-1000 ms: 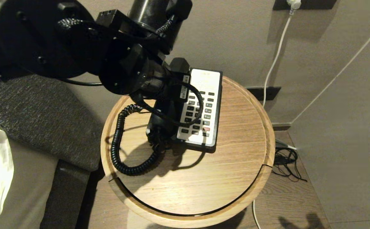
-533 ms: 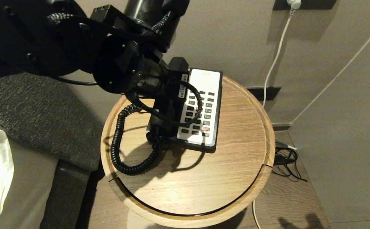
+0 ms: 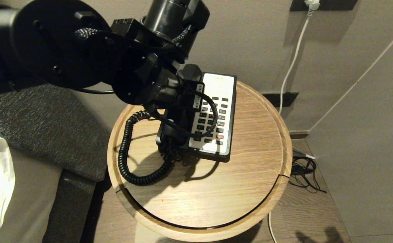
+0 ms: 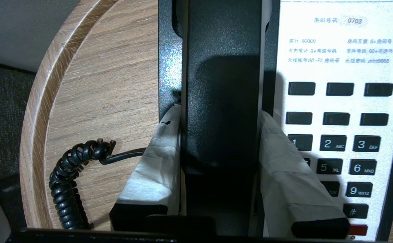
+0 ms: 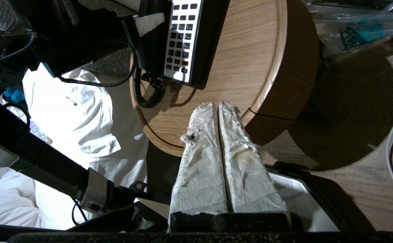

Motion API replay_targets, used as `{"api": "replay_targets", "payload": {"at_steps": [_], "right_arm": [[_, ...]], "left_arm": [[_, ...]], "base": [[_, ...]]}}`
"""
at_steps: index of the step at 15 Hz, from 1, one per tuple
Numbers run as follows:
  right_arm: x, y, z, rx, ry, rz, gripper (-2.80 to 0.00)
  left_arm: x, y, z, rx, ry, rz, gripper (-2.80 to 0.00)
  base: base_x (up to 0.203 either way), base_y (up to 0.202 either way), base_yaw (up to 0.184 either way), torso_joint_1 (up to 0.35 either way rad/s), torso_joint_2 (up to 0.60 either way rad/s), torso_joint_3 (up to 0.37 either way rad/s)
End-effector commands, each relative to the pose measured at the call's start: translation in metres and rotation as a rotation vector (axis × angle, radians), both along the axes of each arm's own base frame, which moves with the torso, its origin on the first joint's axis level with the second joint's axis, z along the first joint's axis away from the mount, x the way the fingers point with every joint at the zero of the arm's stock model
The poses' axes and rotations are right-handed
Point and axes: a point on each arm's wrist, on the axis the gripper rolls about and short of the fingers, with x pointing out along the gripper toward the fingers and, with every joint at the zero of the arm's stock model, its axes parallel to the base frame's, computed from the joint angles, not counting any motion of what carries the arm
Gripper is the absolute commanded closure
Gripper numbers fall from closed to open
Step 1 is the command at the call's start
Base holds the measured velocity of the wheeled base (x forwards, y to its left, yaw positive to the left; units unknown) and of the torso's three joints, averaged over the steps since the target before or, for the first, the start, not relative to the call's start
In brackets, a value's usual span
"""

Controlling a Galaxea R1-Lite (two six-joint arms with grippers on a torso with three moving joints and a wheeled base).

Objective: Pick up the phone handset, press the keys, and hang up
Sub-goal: Put the handset back

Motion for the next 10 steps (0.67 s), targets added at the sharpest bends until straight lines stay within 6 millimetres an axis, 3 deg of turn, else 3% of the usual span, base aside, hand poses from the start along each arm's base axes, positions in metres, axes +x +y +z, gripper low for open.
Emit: {"api": "replay_targets", "payload": {"at_steps": [1,4,5,10], "right_arm": [[0.0011,0.0007,-0.0019,-0.002,0.01,0.002,0.0],[0.001,0.0006,-0.003,-0.004,0.013,0.002,0.0],[0.0007,0.0004,-0.0033,-0.004,0.013,0.001,0.0],[0.0001,0.0004,-0.0041,-0.003,0.015,0.01,0.0]], "left_arm": [[0.002,-0.0018,-0.0049,0.014,0.014,0.002,0.0],[0.0027,-0.0033,-0.0056,0.012,0.013,0.002,0.0],[0.003,-0.0036,-0.0057,0.012,0.013,0.002,-2.8],[0.003,-0.0026,-0.0042,0.009,0.004,0.01,-2.8]], "base": [[0.0,0.0,0.0,0.0,0.0,0.0],[0.0,0.0,0.0,0.0,0.0,0.0],[0.0,0.0,0.0,0.0,0.0,0.0],[0.0,0.0,0.0,0.0,0.0,0.0]]}}
